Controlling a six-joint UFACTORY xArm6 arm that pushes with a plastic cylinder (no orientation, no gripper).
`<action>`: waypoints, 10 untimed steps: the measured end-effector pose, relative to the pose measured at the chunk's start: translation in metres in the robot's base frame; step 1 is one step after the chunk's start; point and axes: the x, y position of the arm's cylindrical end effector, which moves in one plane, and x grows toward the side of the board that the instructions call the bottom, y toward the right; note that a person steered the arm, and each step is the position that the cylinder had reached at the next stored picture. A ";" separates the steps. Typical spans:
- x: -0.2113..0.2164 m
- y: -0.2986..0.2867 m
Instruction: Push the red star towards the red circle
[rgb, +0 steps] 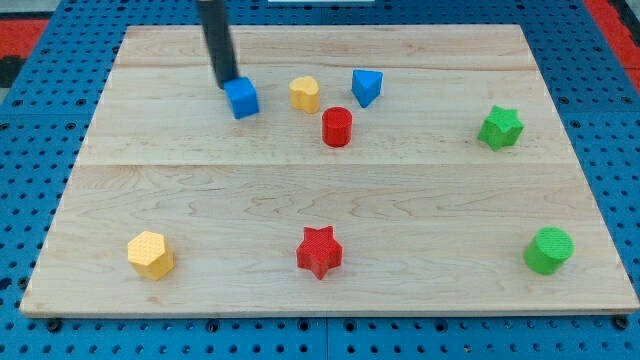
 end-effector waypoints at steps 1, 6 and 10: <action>-0.002 0.013; 0.209 0.065; 0.266 0.101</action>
